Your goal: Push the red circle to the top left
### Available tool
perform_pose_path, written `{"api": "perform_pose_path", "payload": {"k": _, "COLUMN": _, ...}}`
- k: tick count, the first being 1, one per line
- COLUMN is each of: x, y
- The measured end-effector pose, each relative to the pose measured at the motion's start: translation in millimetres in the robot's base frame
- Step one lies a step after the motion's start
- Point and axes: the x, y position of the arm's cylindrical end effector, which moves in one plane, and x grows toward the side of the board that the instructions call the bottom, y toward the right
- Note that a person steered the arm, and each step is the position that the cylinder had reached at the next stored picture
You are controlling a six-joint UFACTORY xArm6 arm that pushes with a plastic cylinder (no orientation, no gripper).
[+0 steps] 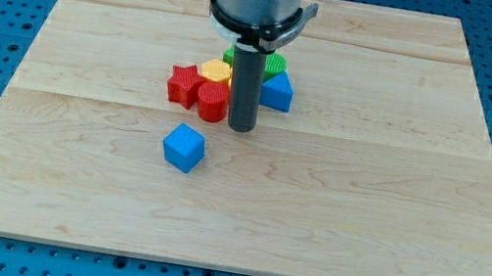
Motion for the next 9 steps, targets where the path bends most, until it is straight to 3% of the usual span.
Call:
{"api": "perform_pose_path", "payload": {"k": 1, "x": -36.6, "y": -16.2}}
{"api": "perform_pose_path", "payload": {"k": 2, "x": -42.7, "y": -48.8}}
{"api": "perform_pose_path", "payload": {"k": 5, "x": 31.6, "y": -70.9}}
{"api": "perform_pose_path", "payload": {"k": 6, "x": 50.0, "y": -108.1}}
{"api": "perform_pose_path", "payload": {"k": 8, "x": 61.8, "y": -149.9}}
{"api": "perform_pose_path", "payload": {"k": 9, "x": 47.6, "y": -167.4}}
